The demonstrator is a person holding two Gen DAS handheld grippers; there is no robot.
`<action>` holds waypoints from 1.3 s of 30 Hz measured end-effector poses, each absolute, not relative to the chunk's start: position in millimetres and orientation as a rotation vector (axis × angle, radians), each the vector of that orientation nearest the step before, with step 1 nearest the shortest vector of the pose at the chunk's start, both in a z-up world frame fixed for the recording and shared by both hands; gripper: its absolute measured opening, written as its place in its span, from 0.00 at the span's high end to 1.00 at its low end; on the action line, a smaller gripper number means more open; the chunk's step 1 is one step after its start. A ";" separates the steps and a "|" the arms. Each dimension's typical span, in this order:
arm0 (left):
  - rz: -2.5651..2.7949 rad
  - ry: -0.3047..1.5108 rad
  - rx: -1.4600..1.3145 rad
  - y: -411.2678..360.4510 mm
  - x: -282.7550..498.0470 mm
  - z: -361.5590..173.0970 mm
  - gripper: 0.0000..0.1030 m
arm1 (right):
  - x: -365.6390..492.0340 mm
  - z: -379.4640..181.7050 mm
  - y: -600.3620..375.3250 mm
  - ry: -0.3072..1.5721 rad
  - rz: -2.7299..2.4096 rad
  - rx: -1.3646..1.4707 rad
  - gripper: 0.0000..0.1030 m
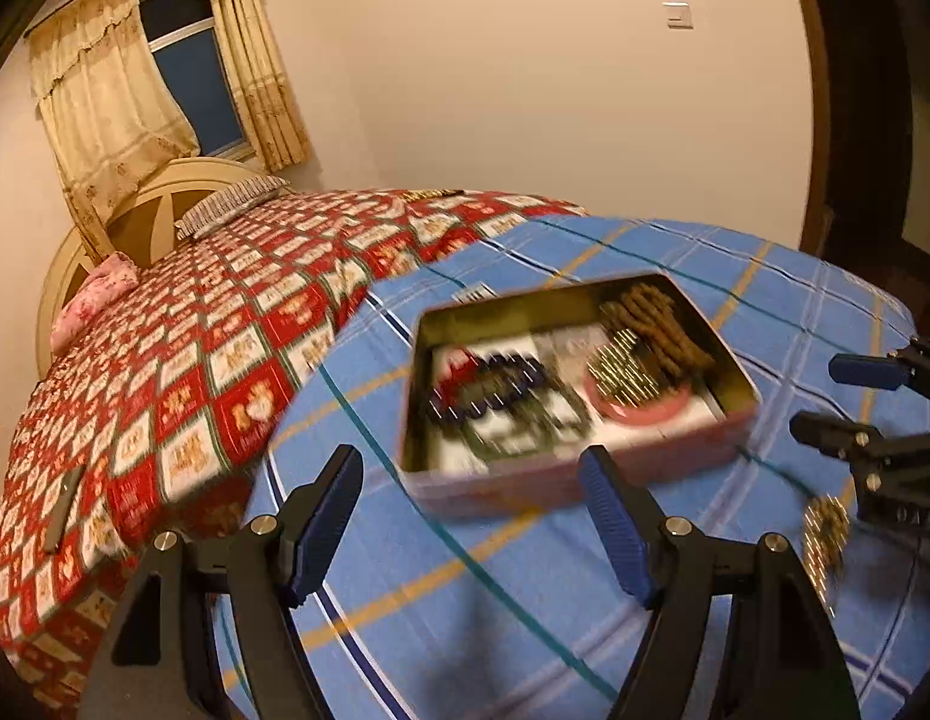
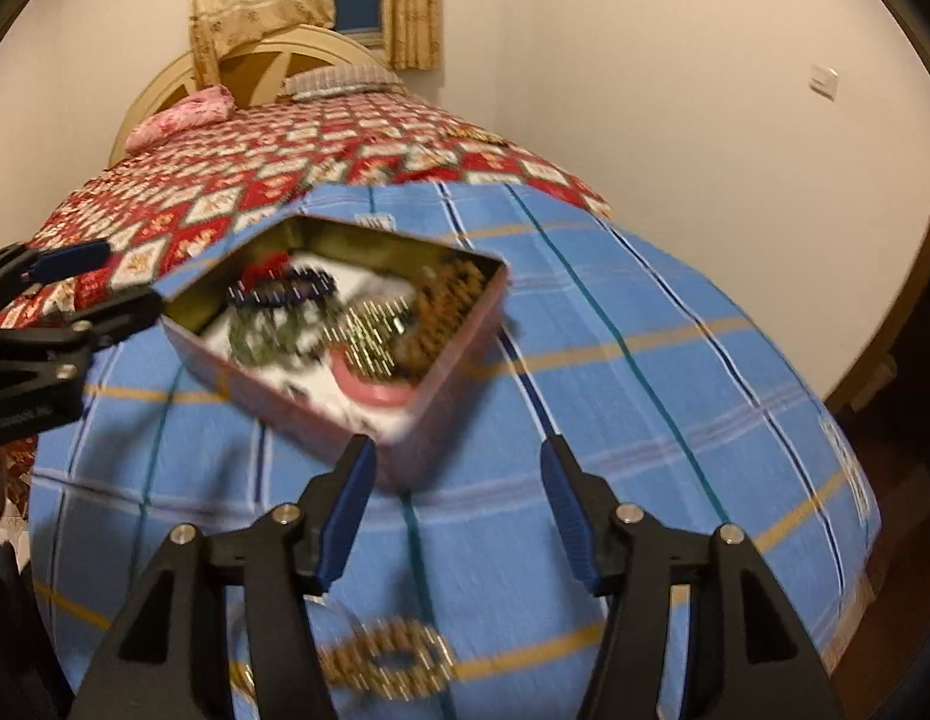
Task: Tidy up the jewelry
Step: 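Withdraw both tools from the tin toward the silver bangle and pearls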
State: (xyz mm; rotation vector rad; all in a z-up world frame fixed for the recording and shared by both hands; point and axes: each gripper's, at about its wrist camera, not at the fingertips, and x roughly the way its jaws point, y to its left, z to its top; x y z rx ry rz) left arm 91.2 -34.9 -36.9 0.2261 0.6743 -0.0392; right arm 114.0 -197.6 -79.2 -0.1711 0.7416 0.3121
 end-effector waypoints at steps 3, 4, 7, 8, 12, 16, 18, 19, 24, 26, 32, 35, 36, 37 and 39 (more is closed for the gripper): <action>-0.072 0.714 0.205 -43.4 72.7 -49.3 0.28 | 99.6 -90.4 -211.7 0.769 0.290 -0.154 0.42; -0.087 0.725 0.204 -47.2 69.5 -52.3 0.28 | 95.5 -94.2 -215.5 0.777 0.285 -0.149 0.42; -0.120 0.741 0.213 -62.1 59.9 -58.7 0.28 | 84.2 -102.6 -224.8 0.796 0.270 -0.131 0.42; -0.133 0.743 0.214 -66.8 59.5 -59.0 0.28 | 80.9 -105.2 -228.1 0.801 0.260 -0.125 0.42; -0.176 0.735 0.247 -89.9 53.0 -59.9 0.28 | 68.3 -106.8 -235.8 0.798 0.245 -0.104 0.41; -0.226 0.771 0.274 -107.6 51.6 -70.5 0.28 | 59.6 -107.0 -236.6 0.779 0.245 -0.102 0.36; -0.232 0.786 0.295 -113.6 52.8 -76.5 0.28 | 57.5 -108.1 -235.4 0.766 0.248 -0.103 0.36; -0.233 0.794 0.297 -115.3 53.4 -78.1 0.28 | 57.1 -108.8 -234.9 0.762 0.250 -0.102 0.35; -0.264 0.881 0.289 -119.7 61.8 -96.7 0.55 | 57.6 -113.2 -235.8 0.762 0.255 -0.081 0.35; -0.283 0.891 0.288 -121.8 61.6 -100.3 0.65 | 56.6 -112.4 -237.2 0.756 0.254 -0.072 0.35; -0.324 0.897 0.247 -115.8 58.7 -98.2 0.97 | 54.8 -112.5 -236.8 0.752 0.244 -0.074 0.34; -0.308 0.860 0.206 -102.8 55.0 -85.4 0.97 | 54.4 -112.5 -236.2 0.751 0.240 -0.079 0.34; -0.304 0.844 0.193 -97.9 53.5 -79.6 0.97 | 54.4 -112.5 -236.0 0.751 0.239 -0.080 0.34; -0.297 0.829 0.178 -92.0 52.2 -73.4 0.97 | 54.3 -112.5 -235.7 0.751 0.238 -0.081 0.34; -0.281 0.807 0.155 -81.6 51.3 -62.7 0.97 | 54.0 -112.1 -234.7 0.752 0.239 -0.081 0.34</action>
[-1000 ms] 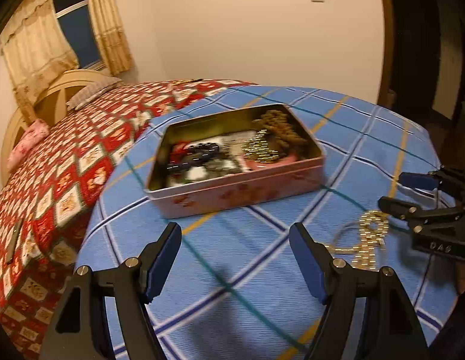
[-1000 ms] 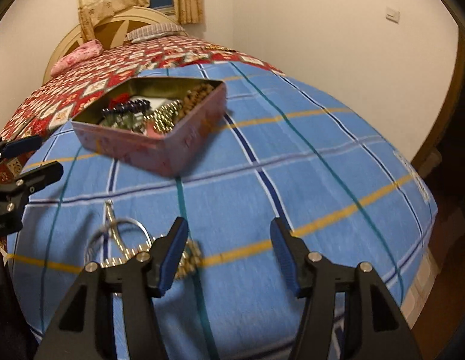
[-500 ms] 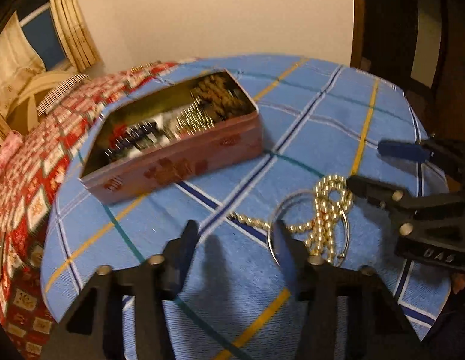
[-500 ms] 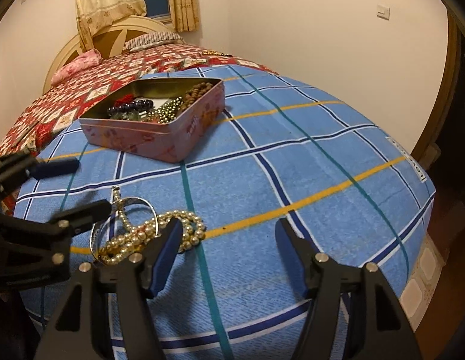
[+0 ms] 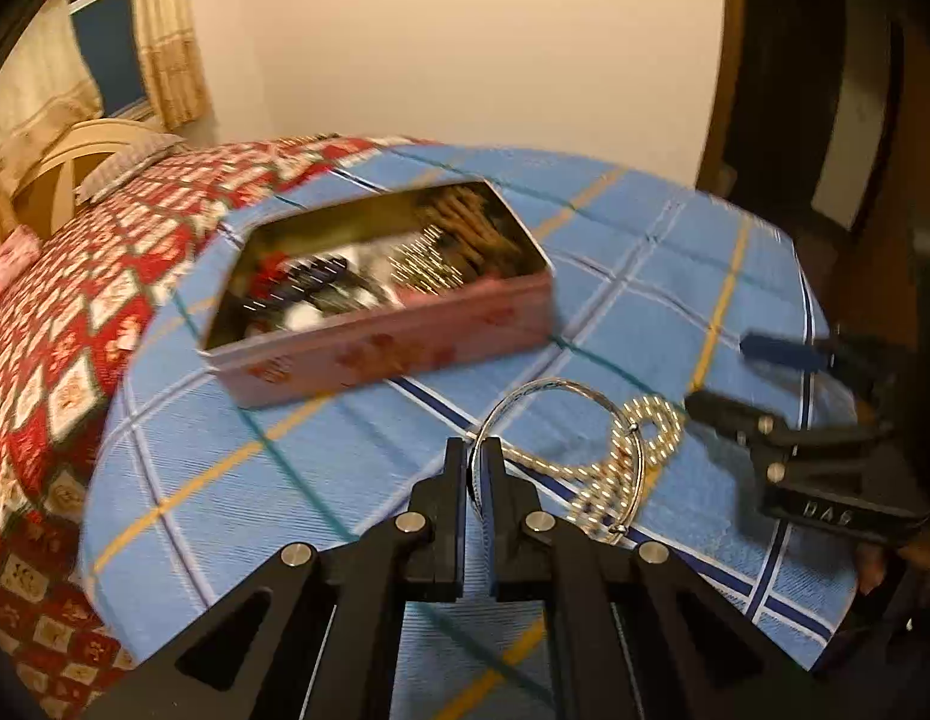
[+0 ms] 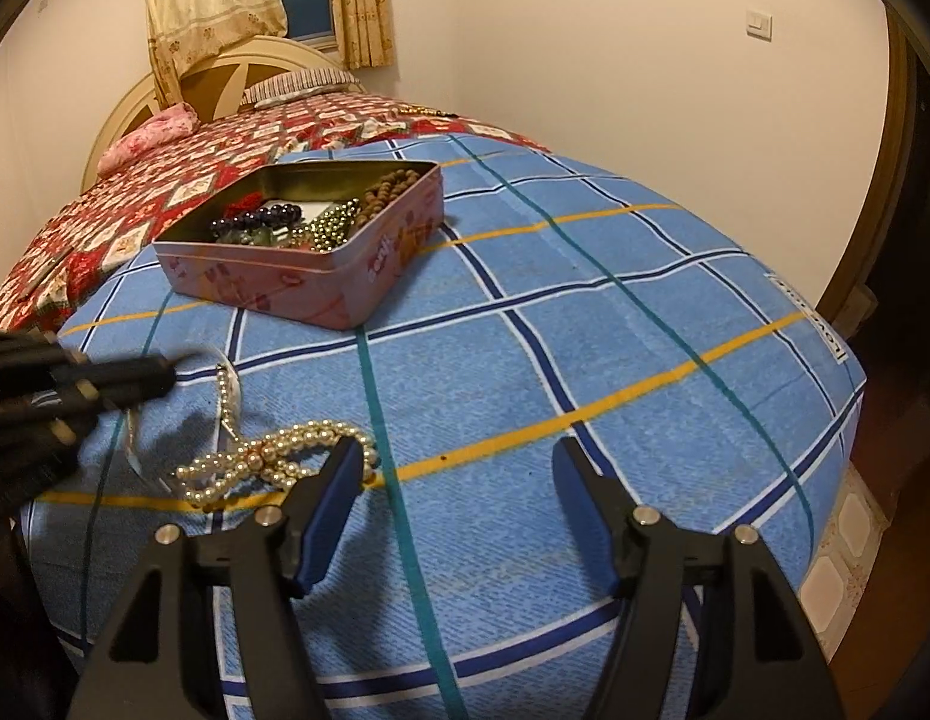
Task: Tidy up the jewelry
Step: 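Withdraw both tools from the tin toward the silver bangle and pearls, then grasp the silver bangle with the left tool while the right tool grasps the pearl necklace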
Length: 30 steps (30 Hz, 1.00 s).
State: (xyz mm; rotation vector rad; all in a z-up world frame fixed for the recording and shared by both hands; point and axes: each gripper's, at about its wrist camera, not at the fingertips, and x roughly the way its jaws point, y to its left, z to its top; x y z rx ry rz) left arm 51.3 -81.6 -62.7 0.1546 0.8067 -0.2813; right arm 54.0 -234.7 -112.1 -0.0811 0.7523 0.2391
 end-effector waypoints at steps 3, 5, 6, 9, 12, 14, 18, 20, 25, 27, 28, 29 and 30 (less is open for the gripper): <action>-0.234 0.772 0.156 -67.1 50.7 -52.3 0.97 | 52.8 -111.0 -230.2 0.753 0.253 -0.090 0.34; -0.190 0.765 0.170 -59.3 52.5 -53.9 0.97 | 52.4 -110.4 -225.4 0.759 0.271 -0.098 0.34; -0.165 0.769 0.176 -54.6 54.7 -57.1 0.97 | 52.4 -109.8 -221.4 0.761 0.287 -0.104 0.34; -0.122 0.791 0.167 -40.7 58.7 -64.9 0.97 | 52.4 -108.0 -209.1 0.762 0.323 -0.128 0.34; -0.104 0.800 0.145 -30.2 58.8 -68.1 0.97 | 56.4 -107.9 -197.9 0.776 0.348 -0.150 0.34; -0.100 0.803 0.134 -26.3 59.1 -69.6 0.97 | 59.3 -108.1 -191.3 0.783 0.363 -0.155 0.34; -0.094 0.810 0.120 -20.1 58.6 -73.8 0.97 | 64.0 -114.2 -174.5 0.819 0.394 -0.191 0.34; -0.093 0.813 0.115 -18.7 58.4 -75.1 0.97 | 64.4 -117.5 -171.1 0.842 0.401 -0.216 0.34; -0.096 0.813 0.104 -17.5 57.3 -74.8 0.97 | 62.5 -120.0 -177.4 0.871 0.453 -0.158 0.49; -0.096 0.811 0.101 -16.6 56.6 -74.1 0.97 | 59.3 -120.7 -175.2 0.869 0.470 -0.157 0.50; -0.096 0.809 0.099 -16.1 56.1 -73.5 0.97 | 58.3 -120.9 -174.2 0.868 0.475 -0.160 0.51; -0.097 0.807 0.097 -15.6 55.7 -72.9 0.97 | 57.4 -121.1 -173.9 0.869 0.481 -0.156 0.51; -0.097 0.806 0.096 -15.0 55.3 -72.6 0.97 | 56.6 -121.2 -173.5 0.867 0.481 -0.155 0.51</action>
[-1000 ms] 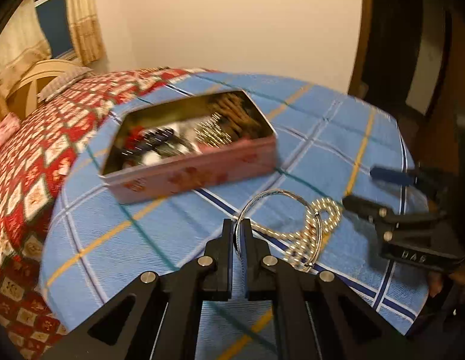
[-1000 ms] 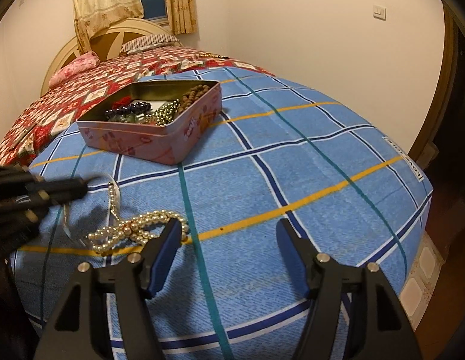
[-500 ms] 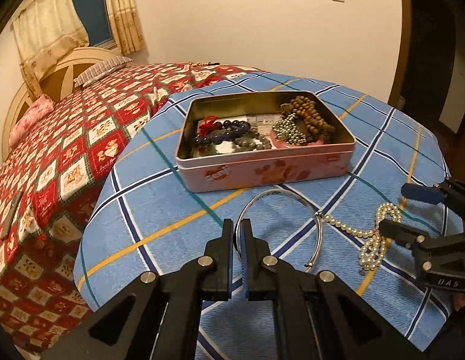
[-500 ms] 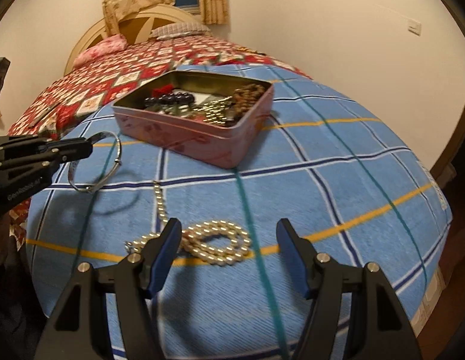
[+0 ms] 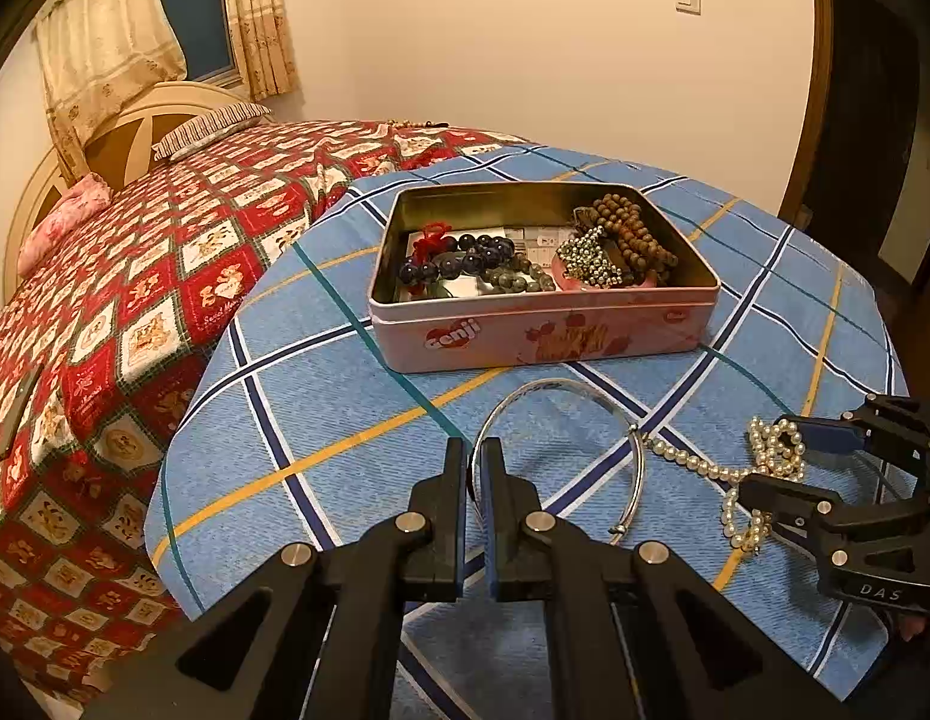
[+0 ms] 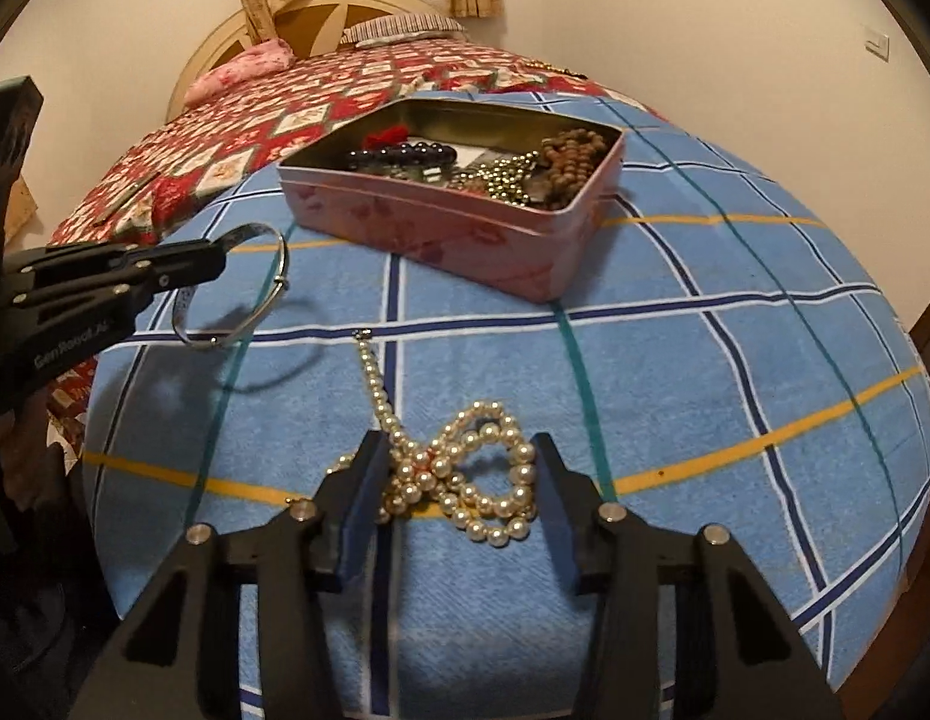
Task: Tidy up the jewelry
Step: 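Grasp the silver bangle with the left tool while the right tool grasps the pearl necklace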
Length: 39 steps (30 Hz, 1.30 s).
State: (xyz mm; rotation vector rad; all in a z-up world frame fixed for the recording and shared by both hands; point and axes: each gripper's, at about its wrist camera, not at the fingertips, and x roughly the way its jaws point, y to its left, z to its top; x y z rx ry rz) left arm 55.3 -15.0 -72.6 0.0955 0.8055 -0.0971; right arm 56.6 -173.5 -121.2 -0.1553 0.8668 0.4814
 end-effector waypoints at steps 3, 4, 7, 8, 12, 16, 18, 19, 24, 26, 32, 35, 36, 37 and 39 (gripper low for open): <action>-0.098 0.804 0.091 -14.3 54.9 -71.6 0.97 | 54.2 -120.4 -171.6 0.860 0.492 -0.157 0.56; -0.098 0.802 0.090 -13.9 54.8 -71.3 0.97 | 53.5 -119.9 -170.4 0.857 0.496 -0.161 0.57; -0.095 0.798 0.084 -12.1 54.2 -69.6 0.97 | 51.4 -118.7 -166.8 0.844 0.495 -0.180 0.61; -0.095 0.796 0.083 -11.5 54.1 -69.0 0.97 | 50.2 -117.8 -166.4 0.836 0.495 -0.182 0.62; -0.092 0.797 0.078 -9.0 54.4 -69.1 0.97 | 50.8 -116.5 -162.9 0.832 0.491 -0.199 0.63; -0.098 0.801 0.081 -9.8 53.9 -70.2 0.97 | 52.2 -116.5 -161.0 0.833 0.485 -0.210 0.62; -0.103 0.800 0.082 -10.7 53.5 -70.2 0.97 | 55.5 -116.6 -161.4 0.841 0.475 -0.208 0.56; -0.104 0.799 0.082 -10.5 53.2 -70.1 0.97 | 57.6 -117.6 -161.5 0.846 0.468 -0.206 0.51; -0.099 0.794 0.075 -7.2 52.8 -68.3 0.97 | 60.7 -115.0 -167.3 0.852 0.428 -0.180 0.42; -0.094 0.794 0.069 -4.8 52.8 -68.2 0.97 | 57.3 -114.1 -166.7 0.859 0.441 -0.184 0.42; -0.089 0.795 0.065 -1.2 50.7 -69.9 0.97 | 52.3 -116.8 -165.9 0.884 0.422 -0.194 0.42; -0.089 0.800 0.062 -0.7 50.2 -71.9 0.97 | 52.5 -117.5 -163.9 0.890 0.422 -0.204 0.42; -0.090 0.800 0.061 -0.7 50.0 -72.3 0.97 | 52.7 -117.4 -163.8 0.888 0.419 -0.207 0.44; -0.091 0.801 0.061 -1.0 49.8 -72.2 0.97 | 52.7 -117.4 -163.8 0.887 0.418 -0.208 0.46; -0.093 0.801 0.062 -1.8 49.5 -72.3 0.97 | 52.3 -117.0 -164.4 0.876 0.402 -0.216 0.50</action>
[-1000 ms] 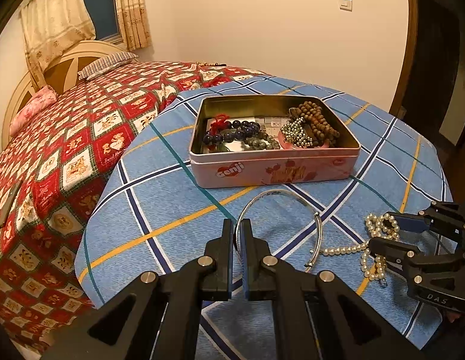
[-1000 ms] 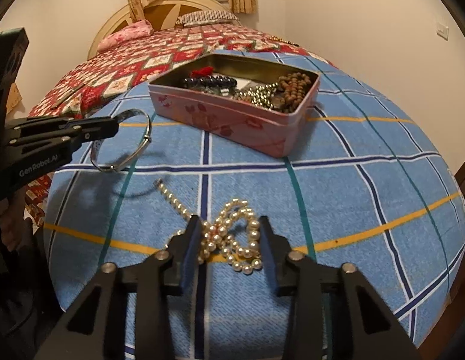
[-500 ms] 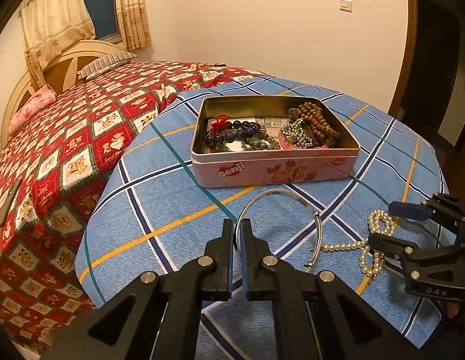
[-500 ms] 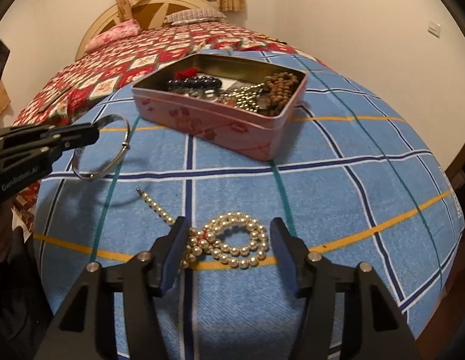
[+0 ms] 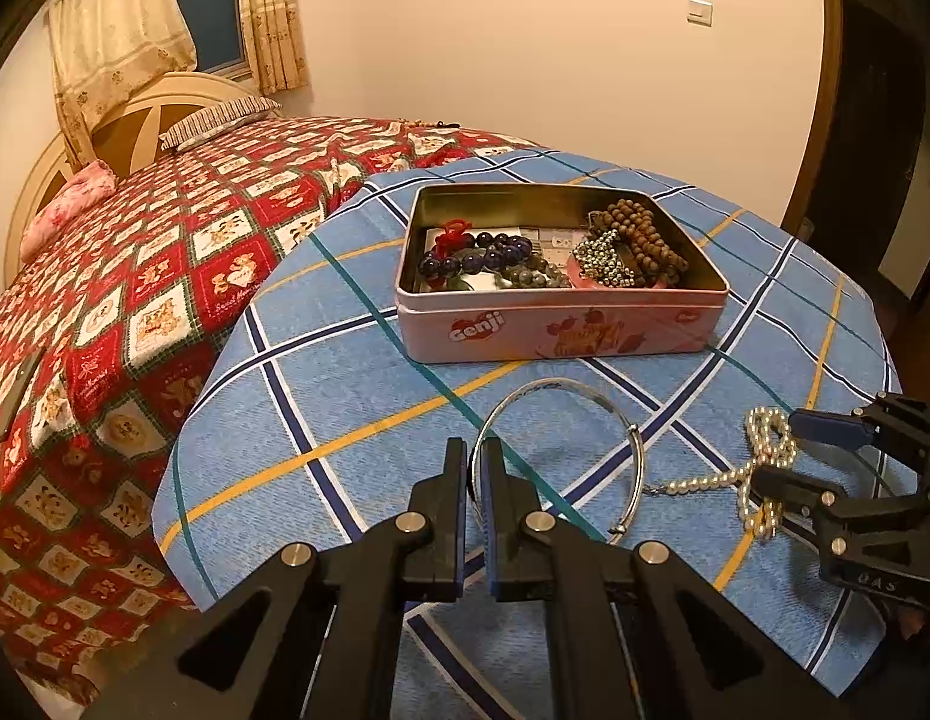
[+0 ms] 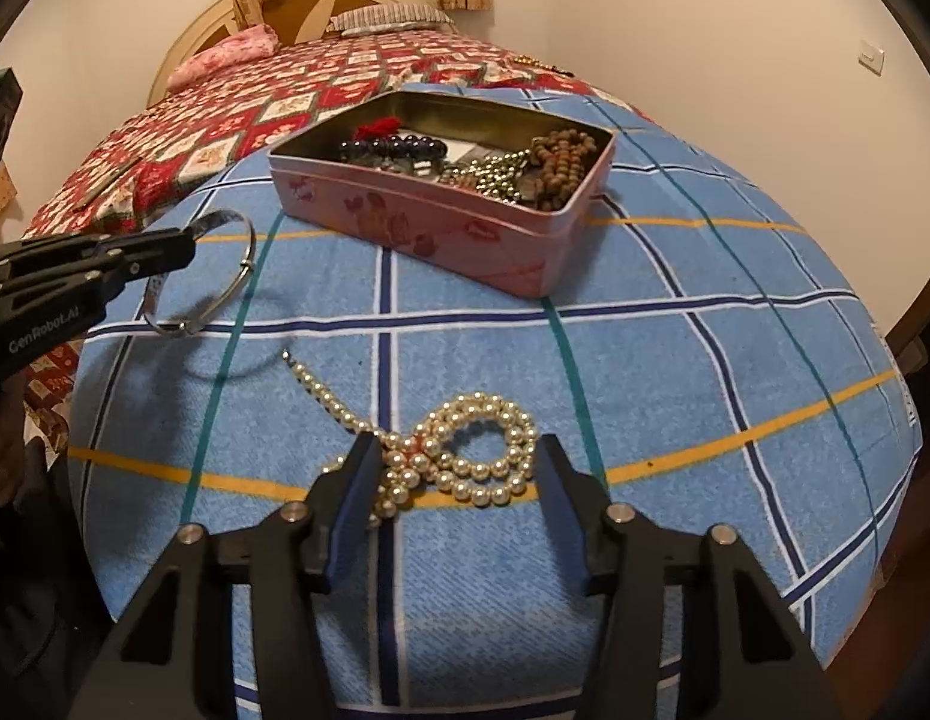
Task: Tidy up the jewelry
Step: 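Grasp the silver bangle with the left tool while the right tool grasps the pearl necklace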
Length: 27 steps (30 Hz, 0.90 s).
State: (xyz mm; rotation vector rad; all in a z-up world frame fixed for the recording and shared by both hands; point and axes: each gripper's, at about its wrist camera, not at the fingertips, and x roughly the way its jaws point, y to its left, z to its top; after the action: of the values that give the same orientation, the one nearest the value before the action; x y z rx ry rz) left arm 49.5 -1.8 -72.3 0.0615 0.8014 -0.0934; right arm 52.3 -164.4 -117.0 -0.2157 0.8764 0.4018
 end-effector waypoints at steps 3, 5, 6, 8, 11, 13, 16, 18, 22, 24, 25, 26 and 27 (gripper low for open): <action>-0.100 0.801 0.061 -3.2 48.6 -72.1 0.97 | 53.1 -116.3 -167.7 0.857 0.367 -0.223 0.54; -0.104 0.803 0.062 -4.3 48.3 -72.6 0.97 | 53.6 -114.8 -169.5 0.838 0.334 -0.243 0.63; -0.106 0.804 0.061 -4.4 48.1 -72.8 0.97 | 54.4 -115.5 -169.6 0.842 0.338 -0.247 0.84; -0.108 0.805 0.061 -5.5 47.8 -72.9 0.97 | 55.7 -115.6 -170.4 0.846 0.340 -0.244 0.87; -0.111 0.803 0.062 -6.7 47.4 -72.5 0.97 | 57.8 -115.4 -170.0 0.854 0.352 -0.250 0.87; -0.112 0.800 0.062 -7.2 46.5 -71.7 0.97 | 59.5 -115.2 -172.3 0.857 0.360 -0.230 0.81; -0.113 0.799 0.062 -7.4 46.0 -71.3 0.97 | 60.5 -116.2 -174.2 0.855 0.368 -0.207 0.81; -0.116 0.798 0.062 -7.9 45.6 -70.9 0.97 | 61.5 -116.2 -176.8 0.862 0.385 -0.180 0.85; -0.112 0.787 0.056 -6.4 45.4 -67.2 0.97 | 60.8 -115.3 -182.2 0.857 0.419 -0.129 0.88; -0.110 0.780 0.051 -5.2 44.7 -64.4 0.97 | 57.0 -110.3 -181.7 0.835 0.426 -0.125 0.95; -0.110 0.778 0.051 -4.6 44.6 -63.3 0.97 | 55.6 -107.6 -182.1 0.827 0.429 -0.120 0.95; -0.111 0.777 0.051 -4.7 44.7 -62.3 0.97 | 53.8 -103.0 -182.3 0.816 0.431 -0.119 0.95; -0.112 0.776 0.051 -4.8 44.7 -61.7 0.97 | 53.1 -100.3 -181.3 0.810 0.436 -0.124 0.95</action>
State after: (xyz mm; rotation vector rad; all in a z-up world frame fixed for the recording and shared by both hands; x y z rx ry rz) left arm 44.7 -4.8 -61.7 0.0512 0.7763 -0.1118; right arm 53.1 -181.3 -100.3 -0.1239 0.8105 0.4362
